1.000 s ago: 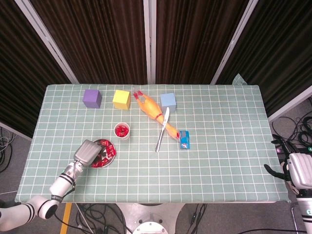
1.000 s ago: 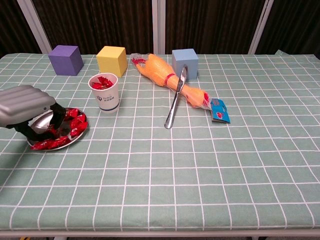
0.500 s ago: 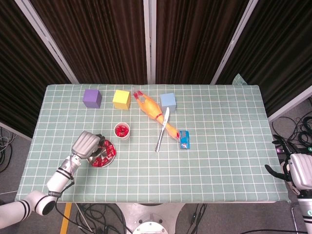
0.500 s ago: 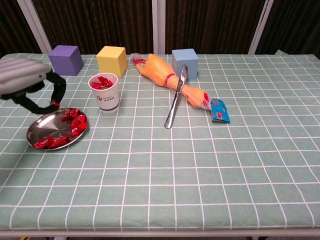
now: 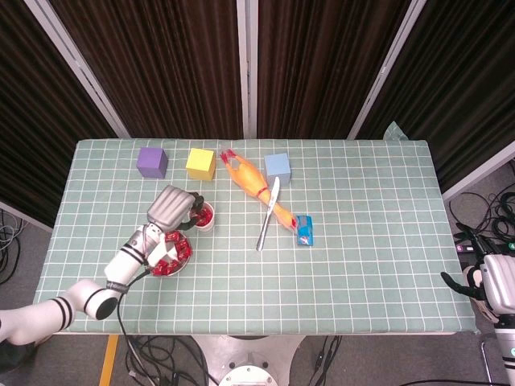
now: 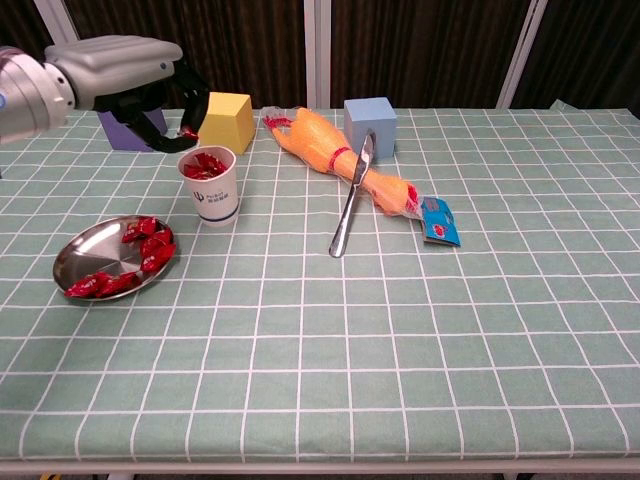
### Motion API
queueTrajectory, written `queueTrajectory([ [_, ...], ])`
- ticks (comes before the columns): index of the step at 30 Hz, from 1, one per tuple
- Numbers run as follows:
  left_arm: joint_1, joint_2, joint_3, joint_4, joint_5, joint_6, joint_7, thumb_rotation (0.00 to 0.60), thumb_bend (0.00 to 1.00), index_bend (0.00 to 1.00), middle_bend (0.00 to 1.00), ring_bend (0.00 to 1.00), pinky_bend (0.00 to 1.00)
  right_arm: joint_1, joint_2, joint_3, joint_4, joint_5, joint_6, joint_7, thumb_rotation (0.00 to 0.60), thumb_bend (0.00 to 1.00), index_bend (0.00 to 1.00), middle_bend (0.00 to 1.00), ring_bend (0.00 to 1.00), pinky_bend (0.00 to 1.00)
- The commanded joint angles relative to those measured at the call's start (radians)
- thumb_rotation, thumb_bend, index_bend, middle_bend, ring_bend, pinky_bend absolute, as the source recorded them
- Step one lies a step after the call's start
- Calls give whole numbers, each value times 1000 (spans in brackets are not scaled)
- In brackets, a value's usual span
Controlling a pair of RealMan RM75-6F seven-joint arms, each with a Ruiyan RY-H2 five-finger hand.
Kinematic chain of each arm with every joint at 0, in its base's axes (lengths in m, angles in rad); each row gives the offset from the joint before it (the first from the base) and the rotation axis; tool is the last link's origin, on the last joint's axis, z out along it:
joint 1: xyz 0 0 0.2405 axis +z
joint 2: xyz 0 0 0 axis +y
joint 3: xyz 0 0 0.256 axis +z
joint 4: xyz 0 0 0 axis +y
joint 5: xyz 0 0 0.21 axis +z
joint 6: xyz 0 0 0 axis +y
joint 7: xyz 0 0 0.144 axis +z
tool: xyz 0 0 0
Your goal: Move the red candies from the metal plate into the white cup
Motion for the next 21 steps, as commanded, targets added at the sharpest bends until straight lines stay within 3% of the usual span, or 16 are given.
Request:
queueTrajectory([
  [1,-28,-34,0,39,-21,-29,31,600,445,635,664,957,1000,-1,0,1,2,4,-2,2,600,115,134,272,236,569],
  [7,-41,-53,19,71,-57,-49,118,600,430,524,569,945,1000,-6,-1,1,13,8,0,14,600,115,134,272,237,570],
  [12,-27,-24,31,32,-74,-34,146,600,425,408,471,934,1000,-3,-3,1,12,0,-1,15,600,115,134,272,236,570],
  [17,1,40,44,-56,-95,-31,132,600,421,346,408,920,1000,-7,-2,1,11,-4,7,14,600,115,134,272,236,570],
  [21,37,86,54,-111,-84,28,132,600,384,313,381,912,1000,-5,-3,0,6,-10,6,12,600,116,134,272,237,570],
])
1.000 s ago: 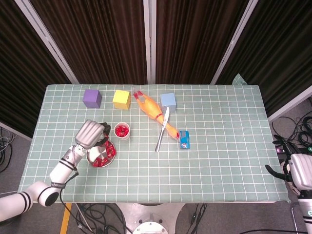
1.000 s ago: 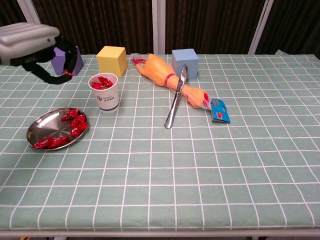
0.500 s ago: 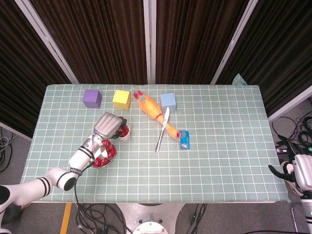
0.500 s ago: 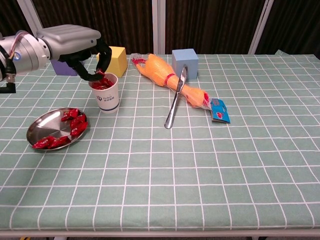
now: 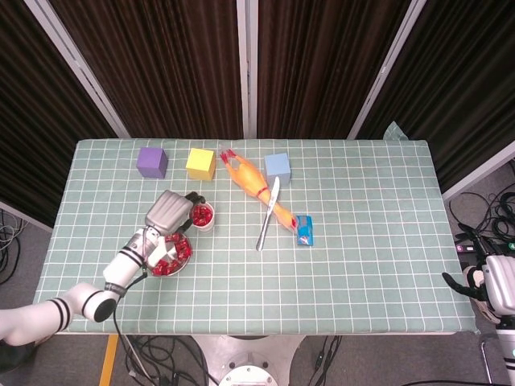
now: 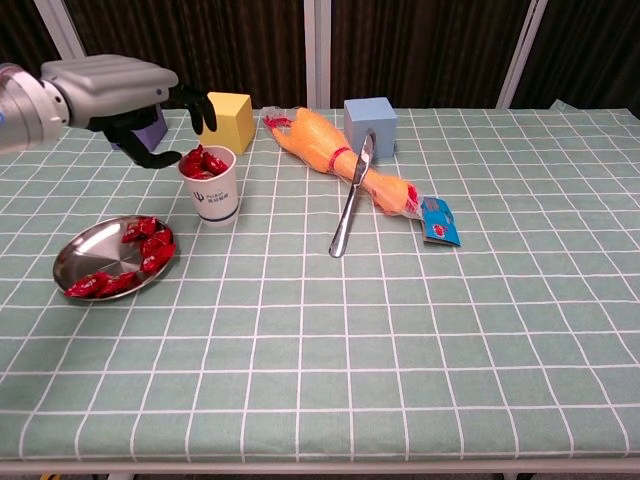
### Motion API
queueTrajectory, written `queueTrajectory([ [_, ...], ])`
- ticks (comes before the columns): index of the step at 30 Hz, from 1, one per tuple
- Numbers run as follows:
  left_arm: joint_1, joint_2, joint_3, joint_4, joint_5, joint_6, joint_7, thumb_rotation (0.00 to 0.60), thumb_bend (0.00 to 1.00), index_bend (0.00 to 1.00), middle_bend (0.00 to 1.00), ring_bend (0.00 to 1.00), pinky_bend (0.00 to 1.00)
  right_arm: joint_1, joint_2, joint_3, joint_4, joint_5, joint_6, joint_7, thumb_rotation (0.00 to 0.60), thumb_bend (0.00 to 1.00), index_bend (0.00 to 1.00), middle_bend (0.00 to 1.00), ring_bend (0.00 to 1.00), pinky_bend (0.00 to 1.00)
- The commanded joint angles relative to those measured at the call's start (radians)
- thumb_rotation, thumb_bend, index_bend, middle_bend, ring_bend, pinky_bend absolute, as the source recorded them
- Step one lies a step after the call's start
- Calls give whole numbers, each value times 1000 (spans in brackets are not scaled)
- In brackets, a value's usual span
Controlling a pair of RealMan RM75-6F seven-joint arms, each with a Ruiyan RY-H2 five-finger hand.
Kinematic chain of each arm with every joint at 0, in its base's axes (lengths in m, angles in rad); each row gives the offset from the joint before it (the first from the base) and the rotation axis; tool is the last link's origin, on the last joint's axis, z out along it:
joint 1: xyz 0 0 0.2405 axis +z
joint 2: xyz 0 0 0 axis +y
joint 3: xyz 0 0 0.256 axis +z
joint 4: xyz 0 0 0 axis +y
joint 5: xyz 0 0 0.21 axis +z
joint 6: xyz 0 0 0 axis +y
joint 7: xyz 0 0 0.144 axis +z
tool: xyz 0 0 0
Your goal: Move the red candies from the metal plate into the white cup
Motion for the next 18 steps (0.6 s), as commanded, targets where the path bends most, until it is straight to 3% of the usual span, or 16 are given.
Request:
queueTrajectory([
  [1,41,45,11,-54,4,60,-11,599,371,310,379,909,1000,2,0,0,-1,-3,-1,0,600,116,134,272,237,570],
  [6,138,114,15,-108,22,215,-48,600,303,307,378,828,979,3,3,2,1,-3,-2,5,600,115,134,272,237,570],
  [9,209,159,25,-120,22,300,-88,600,284,307,378,693,908,6,4,3,6,-4,-5,9,600,115,134,271,236,568],
  [10,230,170,30,-118,21,323,-99,600,278,307,378,629,845,6,4,2,9,-5,-6,12,600,115,134,269,232,556],
  [12,280,194,43,-114,16,368,-119,600,264,306,378,492,661,8,2,1,15,-3,-11,15,600,115,134,257,198,467],
  [15,349,226,63,-110,4,429,-132,600,261,307,378,345,445,9,0,-1,22,5,-22,1,600,116,135,204,91,249],
  [18,418,248,86,-111,5,491,-145,600,261,307,377,285,346,11,-10,1,30,6,-20,-16,600,117,135,112,2,109],
])
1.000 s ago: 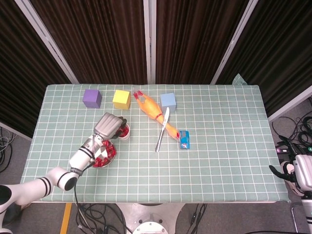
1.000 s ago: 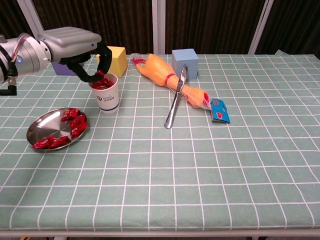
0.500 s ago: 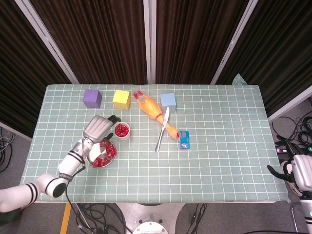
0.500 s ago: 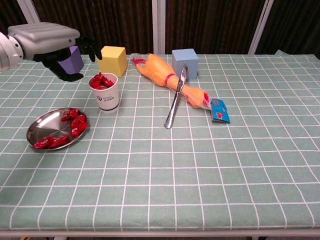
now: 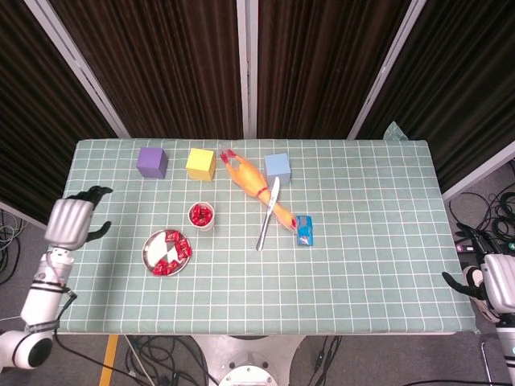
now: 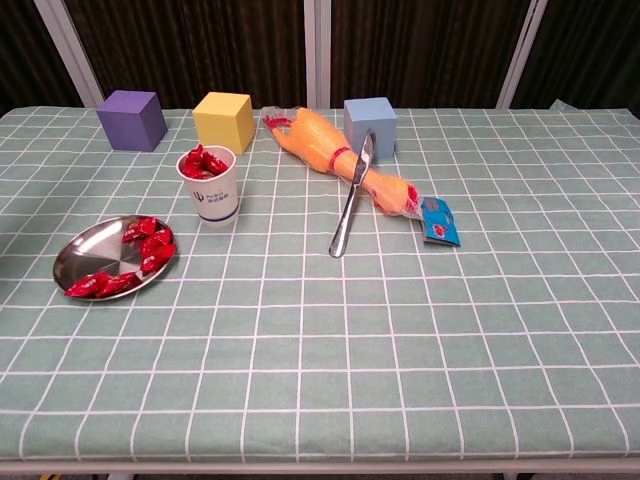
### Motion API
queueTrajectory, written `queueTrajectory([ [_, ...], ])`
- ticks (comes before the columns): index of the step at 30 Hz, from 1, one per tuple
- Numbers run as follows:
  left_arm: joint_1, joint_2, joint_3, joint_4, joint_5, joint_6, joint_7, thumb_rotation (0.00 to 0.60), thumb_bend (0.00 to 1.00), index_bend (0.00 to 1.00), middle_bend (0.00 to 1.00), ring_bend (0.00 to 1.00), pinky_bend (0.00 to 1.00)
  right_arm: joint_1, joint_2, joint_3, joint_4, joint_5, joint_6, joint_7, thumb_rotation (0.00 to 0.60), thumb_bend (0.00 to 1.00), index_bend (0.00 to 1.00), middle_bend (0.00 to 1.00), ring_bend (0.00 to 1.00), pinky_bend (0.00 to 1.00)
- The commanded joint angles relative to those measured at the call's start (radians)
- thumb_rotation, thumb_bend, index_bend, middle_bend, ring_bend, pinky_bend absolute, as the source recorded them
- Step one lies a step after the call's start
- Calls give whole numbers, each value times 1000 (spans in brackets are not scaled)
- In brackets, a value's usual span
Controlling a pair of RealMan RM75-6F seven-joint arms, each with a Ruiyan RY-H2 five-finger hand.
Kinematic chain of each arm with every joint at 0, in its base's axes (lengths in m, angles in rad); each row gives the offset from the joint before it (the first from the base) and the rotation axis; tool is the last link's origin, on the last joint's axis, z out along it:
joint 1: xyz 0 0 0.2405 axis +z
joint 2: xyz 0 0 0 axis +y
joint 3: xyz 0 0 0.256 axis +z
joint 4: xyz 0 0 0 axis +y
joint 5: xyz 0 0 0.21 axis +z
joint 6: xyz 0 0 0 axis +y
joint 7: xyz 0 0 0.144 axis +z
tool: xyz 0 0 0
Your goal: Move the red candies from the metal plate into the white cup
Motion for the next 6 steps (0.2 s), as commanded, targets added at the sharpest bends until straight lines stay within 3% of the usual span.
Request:
queueTrajectory([
  [1,90,40,38,-7,-1,83,-26,600,261,307,374,280,338,2,-11,1,7,-2,4,-13,600,117,133,103,0,93],
  [6,197,52,77,-33,22,194,-23,600,262,307,365,279,337,-1,-30,-2,22,-21,23,-21,600,117,121,98,0,85],
])
